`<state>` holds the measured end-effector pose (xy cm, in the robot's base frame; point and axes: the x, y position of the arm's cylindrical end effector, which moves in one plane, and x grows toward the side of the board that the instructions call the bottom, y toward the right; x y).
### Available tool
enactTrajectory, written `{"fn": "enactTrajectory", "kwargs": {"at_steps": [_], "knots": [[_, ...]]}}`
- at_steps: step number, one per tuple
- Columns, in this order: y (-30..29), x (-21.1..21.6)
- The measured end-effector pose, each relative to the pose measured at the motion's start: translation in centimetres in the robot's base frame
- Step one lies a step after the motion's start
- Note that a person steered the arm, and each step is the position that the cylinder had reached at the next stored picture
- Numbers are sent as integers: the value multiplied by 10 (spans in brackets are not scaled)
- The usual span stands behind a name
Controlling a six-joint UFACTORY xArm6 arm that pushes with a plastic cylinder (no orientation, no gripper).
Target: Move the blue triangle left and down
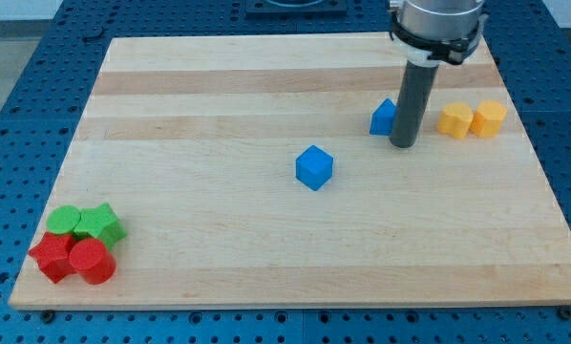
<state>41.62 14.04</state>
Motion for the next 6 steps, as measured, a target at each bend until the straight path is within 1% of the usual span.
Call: {"fn": "enactTrajectory", "kwargs": {"at_steps": [1,2,3,4,6], "knots": [[14,-14],[14,-36],[3,-47],[-27,-40],[-82,-8]]}}
